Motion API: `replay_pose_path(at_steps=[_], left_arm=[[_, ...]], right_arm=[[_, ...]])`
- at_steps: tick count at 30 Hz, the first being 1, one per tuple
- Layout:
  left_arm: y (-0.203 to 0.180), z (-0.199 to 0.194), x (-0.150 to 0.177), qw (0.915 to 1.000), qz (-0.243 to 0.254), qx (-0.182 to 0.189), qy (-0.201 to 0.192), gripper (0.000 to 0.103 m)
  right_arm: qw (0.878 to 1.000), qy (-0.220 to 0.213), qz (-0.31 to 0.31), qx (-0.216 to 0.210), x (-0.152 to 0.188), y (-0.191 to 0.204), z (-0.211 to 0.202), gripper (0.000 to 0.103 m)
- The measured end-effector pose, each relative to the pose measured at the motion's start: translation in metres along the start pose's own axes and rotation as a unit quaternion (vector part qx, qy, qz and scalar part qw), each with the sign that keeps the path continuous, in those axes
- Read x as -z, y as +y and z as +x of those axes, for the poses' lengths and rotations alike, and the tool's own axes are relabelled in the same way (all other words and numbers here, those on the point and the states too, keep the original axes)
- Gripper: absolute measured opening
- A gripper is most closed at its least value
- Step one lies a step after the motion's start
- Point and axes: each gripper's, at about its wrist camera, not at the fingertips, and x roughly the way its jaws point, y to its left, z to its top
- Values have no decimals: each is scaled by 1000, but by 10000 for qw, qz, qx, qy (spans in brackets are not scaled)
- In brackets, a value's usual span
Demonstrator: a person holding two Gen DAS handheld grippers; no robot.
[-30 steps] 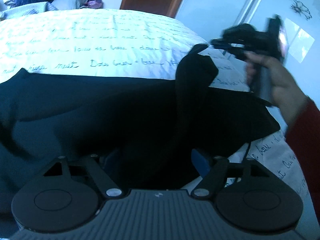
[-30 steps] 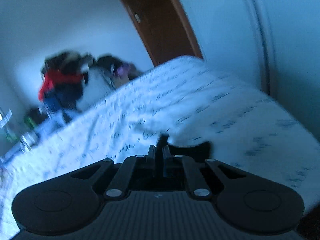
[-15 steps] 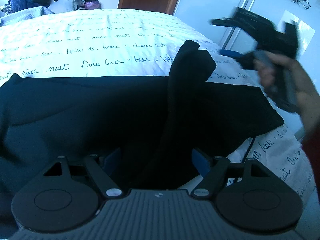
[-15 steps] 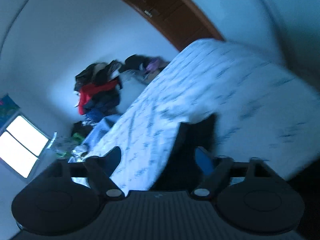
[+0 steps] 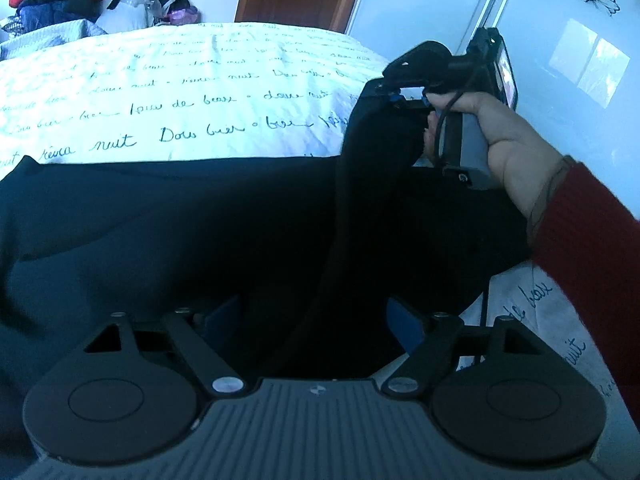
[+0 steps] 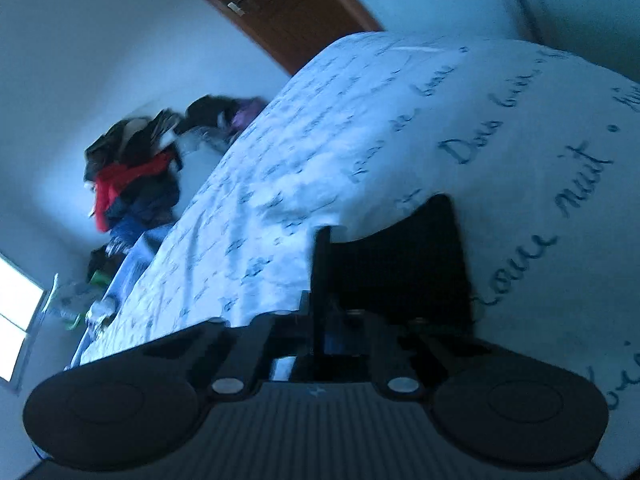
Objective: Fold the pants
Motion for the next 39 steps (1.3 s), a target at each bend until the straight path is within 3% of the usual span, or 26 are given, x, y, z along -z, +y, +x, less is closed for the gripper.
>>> replay_pose_path(at_steps=[7,11,16,17,21,23,25,28,30,32,34,36,39], left_arm=[[-12,4,-4,9977,524,-299,-295,77],[-29,11,-3,9912,1029,-674,-495,75],[-49,21,3,9826,1447,-953,-663,71],[-52,22,5,9803,1529,-1025,-718,67],[-56,27,4,9787,1539,-1127,-764,27],[-50,27,-2,9831,1310,-1066,-704,18],[-40,24,-13,9860,1058,-1077,-704,17],[-25,-2,-35,9786,577,-1431,-1359,17],[-19,-33,-45,9620,291,-1675,-2138,17],[-18,-53,-52,9517,168,-1753,-2513,17],[-24,-54,-51,9623,394,-1492,-2240,17],[-34,-36,-40,9780,791,-1128,-1569,18],[-46,1,-14,9879,1031,-894,-741,18]], right_arm=[[9959,-696,-212,-537,0,-2,-74,3],[9890,-1104,-363,-917,-3,-5,-144,3],[9822,-1482,-520,-1028,2,-17,-210,3],[9818,-1524,-508,-1010,4,-21,-218,3],[9843,-1462,-446,-877,6,-37,-224,3],[9883,-1272,-367,-757,2,-41,-210,3],[9920,-997,-357,-683,-7,-36,-191,3],[9896,-956,-445,-983,-19,-14,-180,4],[9740,-1434,-665,-1620,-19,5,-197,4],[9510,-2007,-925,-2163,-13,15,-223,4],[9507,-2183,-975,-1975,-6,8,-236,4],[9678,-1995,-858,-1274,2,-14,-233,4],[9883,-1465,-405,-120,17,-67,-217,4]])
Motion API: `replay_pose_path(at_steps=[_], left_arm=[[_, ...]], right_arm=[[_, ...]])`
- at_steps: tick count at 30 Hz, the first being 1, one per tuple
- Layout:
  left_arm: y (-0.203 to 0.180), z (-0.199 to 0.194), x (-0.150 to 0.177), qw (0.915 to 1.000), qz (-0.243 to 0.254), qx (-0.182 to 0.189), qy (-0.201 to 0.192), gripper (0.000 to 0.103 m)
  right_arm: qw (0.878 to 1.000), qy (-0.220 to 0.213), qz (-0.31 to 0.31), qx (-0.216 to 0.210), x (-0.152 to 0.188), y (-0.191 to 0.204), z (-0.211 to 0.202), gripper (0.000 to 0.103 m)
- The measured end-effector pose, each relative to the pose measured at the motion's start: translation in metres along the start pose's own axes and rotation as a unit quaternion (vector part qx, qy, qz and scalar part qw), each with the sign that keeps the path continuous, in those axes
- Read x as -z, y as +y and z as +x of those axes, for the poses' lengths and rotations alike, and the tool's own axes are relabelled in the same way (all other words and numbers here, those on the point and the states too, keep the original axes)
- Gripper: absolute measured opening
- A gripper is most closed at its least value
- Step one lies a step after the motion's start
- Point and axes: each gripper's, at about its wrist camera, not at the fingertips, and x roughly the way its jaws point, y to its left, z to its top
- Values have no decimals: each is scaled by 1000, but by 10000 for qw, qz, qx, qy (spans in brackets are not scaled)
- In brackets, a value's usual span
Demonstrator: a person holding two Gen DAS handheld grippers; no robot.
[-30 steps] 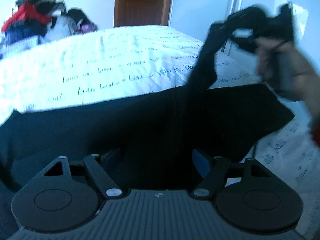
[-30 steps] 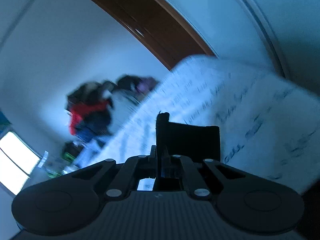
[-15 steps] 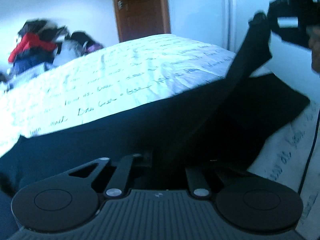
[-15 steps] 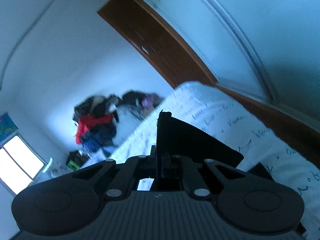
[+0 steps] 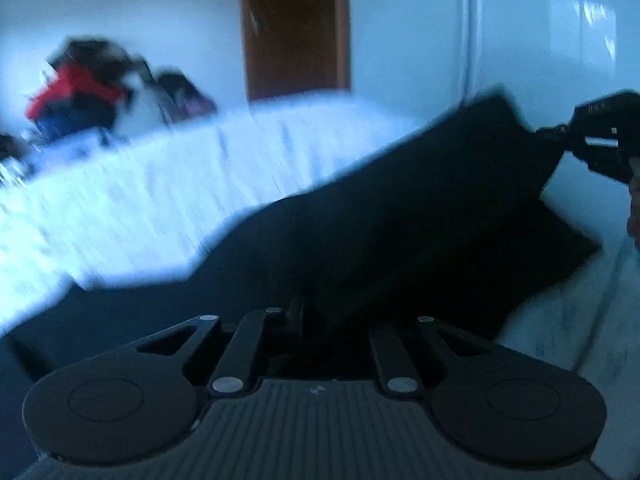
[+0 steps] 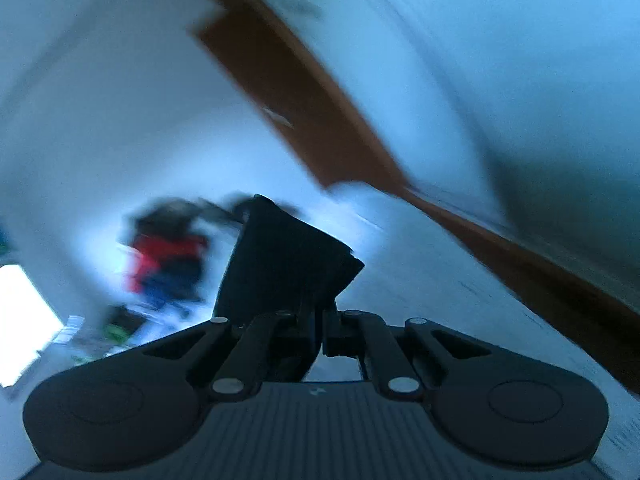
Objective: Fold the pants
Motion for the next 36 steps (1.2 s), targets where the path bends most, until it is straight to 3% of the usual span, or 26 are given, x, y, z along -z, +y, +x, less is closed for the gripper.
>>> replay_pose_path(at_steps=[2,4,8,11,26,28,31,34,36], left_arm=[[-4,9,8,9996,-50,109,251,18],[-5,6,11,9998,-20,48,200,18],[-10,-3,10,10000,58,27,12,18],[-15,-3,14,9999,110,71,106,18],[-13,-3,30,9984,514,39,229,18],[-14,0,31,9981,557,12,275,21],[-12,0,31,9983,498,21,306,23],[-10,-3,29,9983,468,74,337,41],[-8,-6,28,9983,427,196,348,56]], right_arm=[[9991,181,257,270,12,-26,-1,4],[9984,239,293,414,19,-37,-6,4],[9984,260,69,507,20,-32,-11,4],[9978,212,-173,609,22,-27,-19,4],[9941,518,-164,936,46,-49,-48,4],[9924,663,-316,989,47,-48,-46,5],[9928,704,-38,967,44,-53,-49,10],[9906,419,-29,1299,42,-51,-62,18],[9859,-25,-262,1651,42,-38,-73,18]])
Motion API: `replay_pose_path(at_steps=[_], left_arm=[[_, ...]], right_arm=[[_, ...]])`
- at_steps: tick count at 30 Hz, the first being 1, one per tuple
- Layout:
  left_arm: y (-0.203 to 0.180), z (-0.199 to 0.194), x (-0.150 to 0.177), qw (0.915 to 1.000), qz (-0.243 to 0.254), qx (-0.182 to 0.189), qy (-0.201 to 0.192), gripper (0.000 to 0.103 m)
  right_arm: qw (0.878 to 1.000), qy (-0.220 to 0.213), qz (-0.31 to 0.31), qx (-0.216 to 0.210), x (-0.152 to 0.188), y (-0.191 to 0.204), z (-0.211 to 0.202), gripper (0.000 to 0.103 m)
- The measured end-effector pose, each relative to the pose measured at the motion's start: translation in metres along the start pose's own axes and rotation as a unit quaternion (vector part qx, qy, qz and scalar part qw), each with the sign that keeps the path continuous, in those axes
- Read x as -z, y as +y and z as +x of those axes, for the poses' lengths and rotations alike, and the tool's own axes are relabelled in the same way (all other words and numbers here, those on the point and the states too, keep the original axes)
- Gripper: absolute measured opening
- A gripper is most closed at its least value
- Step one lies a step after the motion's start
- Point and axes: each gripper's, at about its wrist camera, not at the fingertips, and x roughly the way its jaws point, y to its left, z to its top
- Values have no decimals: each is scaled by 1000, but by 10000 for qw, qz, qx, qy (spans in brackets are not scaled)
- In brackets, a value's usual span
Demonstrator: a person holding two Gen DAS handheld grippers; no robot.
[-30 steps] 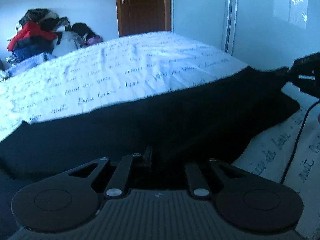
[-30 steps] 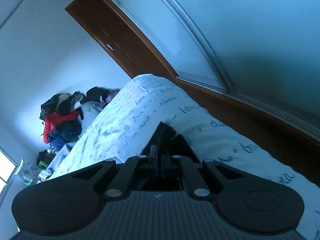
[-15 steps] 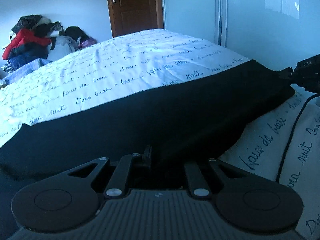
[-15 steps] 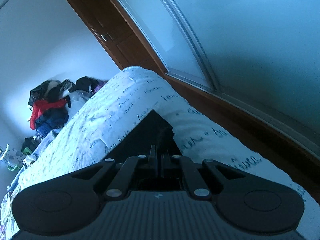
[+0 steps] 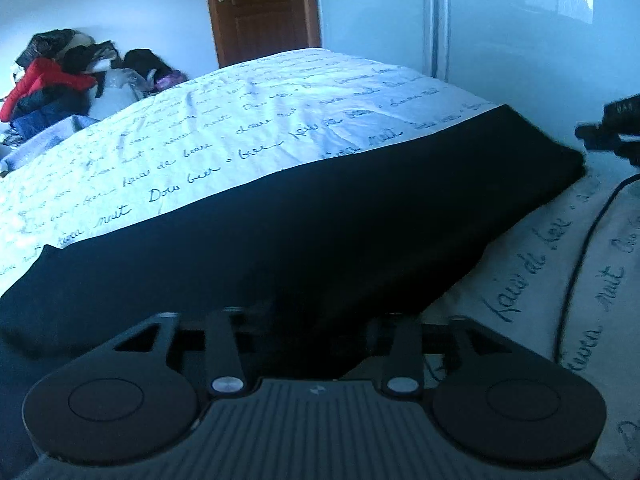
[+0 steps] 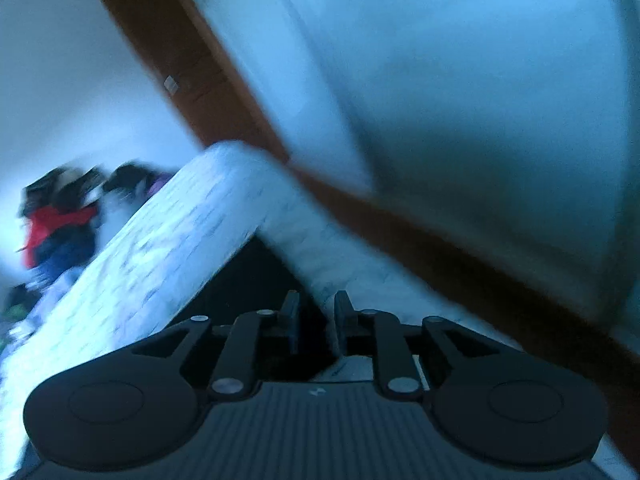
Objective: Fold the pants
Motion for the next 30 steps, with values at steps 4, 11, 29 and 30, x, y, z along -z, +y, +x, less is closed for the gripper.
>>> replay_pose_path(at_steps=[4,11,29,30], left_arm=[[6,-16,-2,9990,-52,437,-15,64],[38,-51,5,9996,21,22,-282,71],[177,-81,79,9763,-1319,-1687,305,73],[178,-82,80,9742,-1384,-1763,280,73]], right_arm=[[9964,-83,-480,-695,4,43,-7,23],[8916,524,-4042,-1975,71,193,13,83],[7855,82,-6112,-971,156,269,19,103],[7772,100,-6155,-1304,160,274,9,103]])
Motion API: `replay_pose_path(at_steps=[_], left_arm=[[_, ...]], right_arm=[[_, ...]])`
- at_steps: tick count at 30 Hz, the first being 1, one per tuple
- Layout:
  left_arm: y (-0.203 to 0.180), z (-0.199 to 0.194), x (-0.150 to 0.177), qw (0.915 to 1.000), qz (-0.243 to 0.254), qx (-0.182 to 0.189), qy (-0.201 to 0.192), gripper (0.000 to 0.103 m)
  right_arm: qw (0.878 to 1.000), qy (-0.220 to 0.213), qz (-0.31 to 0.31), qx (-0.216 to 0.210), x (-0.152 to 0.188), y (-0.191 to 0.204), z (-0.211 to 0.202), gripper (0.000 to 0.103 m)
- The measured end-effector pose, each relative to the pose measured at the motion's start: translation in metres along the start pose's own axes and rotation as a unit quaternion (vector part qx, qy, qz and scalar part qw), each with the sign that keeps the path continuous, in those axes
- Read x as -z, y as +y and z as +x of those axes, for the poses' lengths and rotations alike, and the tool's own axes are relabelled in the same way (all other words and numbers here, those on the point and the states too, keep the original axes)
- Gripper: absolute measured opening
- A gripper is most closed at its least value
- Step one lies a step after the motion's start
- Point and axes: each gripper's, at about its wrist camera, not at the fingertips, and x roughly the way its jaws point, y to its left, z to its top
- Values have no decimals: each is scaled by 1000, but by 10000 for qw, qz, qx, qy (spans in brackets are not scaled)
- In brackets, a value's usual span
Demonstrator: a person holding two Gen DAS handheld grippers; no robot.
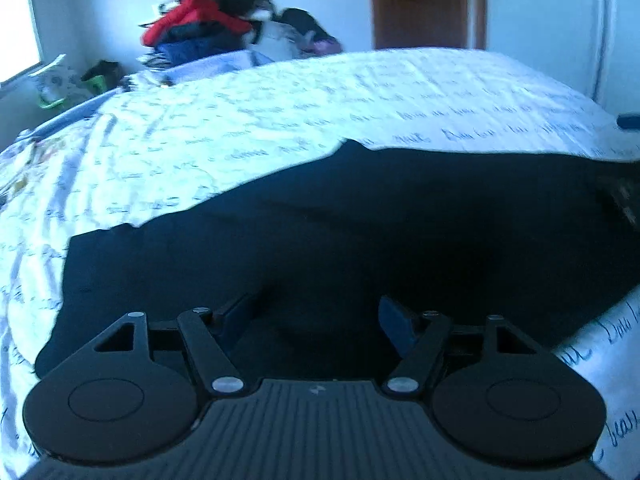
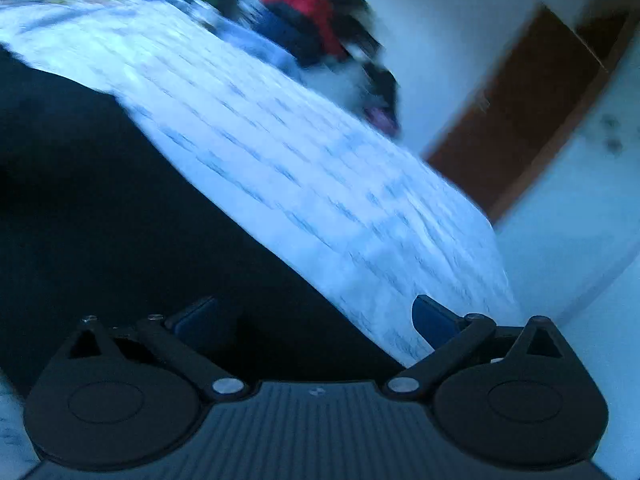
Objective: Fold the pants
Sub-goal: 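Release the pants with both grippers and move to the folded edge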
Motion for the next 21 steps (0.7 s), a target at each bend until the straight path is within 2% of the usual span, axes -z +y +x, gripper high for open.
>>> replay_pose_path(at_steps=[3,5,6,7,10,12,15,17,19,21], left_arm=[[-4,9,1,9998,-69,7,159,74],[-6,7,4,9999,70,-50,120,74],[-8,4,6,9998,181,-70,89,74],[-9,1,8,9996,263,-79,55,74],[-2,-8,12,9998,182,3,20,74],[8,-15,12,9999,45,-130,-60,74],[36,-29,13,9971,-396,-618,-219,74],[61,-38,14,9919,-862,-894,-262,74],[90,-46,17,9829,-1448,-1118,-223,74],[123,-52,23,9686,-2184,-1182,-138,73]], right_arm=[[9937,-118,24,-1110,-7,17,-12,103],[9880,217,-305,-1501,-8,33,-5,103],[9868,360,-574,-1470,-6,43,-2,103],[9880,281,-658,-1369,-5,48,-4,103],[9903,94,-588,-1252,-12,47,-17,103],[9930,-214,-393,-1094,-21,42,-26,103],[9914,-702,-27,-1107,-40,51,-37,103],[9842,-1017,-42,-1449,-53,65,-44,103],[9726,-1272,-226,-1933,-68,92,-49,103],[9606,-1472,-598,-2280,-80,124,-54,98]])
